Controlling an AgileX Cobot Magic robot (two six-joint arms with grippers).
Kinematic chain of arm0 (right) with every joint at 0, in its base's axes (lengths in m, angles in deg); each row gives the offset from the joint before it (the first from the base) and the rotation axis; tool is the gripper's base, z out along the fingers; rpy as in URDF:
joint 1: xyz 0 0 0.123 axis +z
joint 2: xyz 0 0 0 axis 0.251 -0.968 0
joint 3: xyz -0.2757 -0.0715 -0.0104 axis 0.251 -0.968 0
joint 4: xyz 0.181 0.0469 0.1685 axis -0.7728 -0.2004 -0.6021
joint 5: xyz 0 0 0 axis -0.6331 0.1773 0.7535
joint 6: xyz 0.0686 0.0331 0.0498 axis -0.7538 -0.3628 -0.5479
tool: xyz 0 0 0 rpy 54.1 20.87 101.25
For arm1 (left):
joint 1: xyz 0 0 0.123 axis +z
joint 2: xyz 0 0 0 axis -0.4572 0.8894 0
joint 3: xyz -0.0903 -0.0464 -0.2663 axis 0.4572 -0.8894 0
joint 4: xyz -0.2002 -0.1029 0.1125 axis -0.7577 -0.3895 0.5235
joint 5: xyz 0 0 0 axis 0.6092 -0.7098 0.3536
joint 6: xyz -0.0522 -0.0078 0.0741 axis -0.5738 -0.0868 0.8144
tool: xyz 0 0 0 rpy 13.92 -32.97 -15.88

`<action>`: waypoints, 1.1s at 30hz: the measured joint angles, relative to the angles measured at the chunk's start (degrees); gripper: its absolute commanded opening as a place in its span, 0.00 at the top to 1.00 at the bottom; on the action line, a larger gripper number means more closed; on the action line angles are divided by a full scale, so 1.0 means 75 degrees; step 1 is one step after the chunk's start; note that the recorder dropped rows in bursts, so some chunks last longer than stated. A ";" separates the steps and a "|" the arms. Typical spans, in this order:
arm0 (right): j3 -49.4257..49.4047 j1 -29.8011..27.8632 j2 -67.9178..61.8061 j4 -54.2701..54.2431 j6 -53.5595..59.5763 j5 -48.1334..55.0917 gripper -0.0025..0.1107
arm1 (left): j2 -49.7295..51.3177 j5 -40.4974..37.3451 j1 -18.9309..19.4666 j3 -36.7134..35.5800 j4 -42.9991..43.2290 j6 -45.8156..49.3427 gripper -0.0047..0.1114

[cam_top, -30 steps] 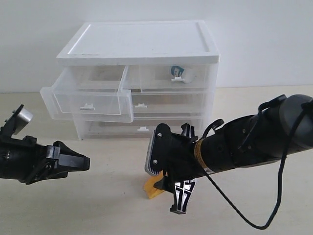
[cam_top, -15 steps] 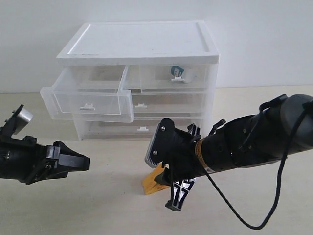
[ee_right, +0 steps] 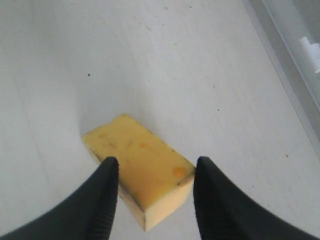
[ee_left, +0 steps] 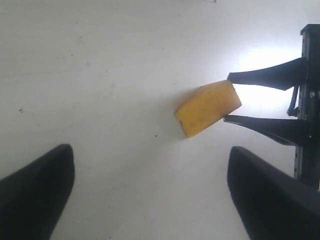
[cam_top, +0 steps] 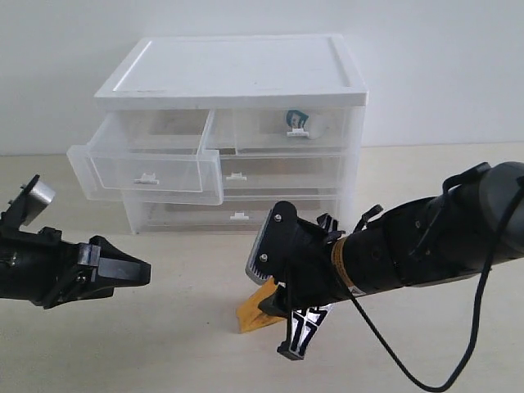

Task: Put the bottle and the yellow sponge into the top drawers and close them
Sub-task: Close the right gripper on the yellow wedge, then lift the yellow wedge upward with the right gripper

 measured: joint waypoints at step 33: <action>-0.0047 0.0000 0.1282 -0.0769 -0.2410 0.1818 0.57 | 0.0000 -0.0007 0.0000 0.0000 0.0000 0.0034 0.29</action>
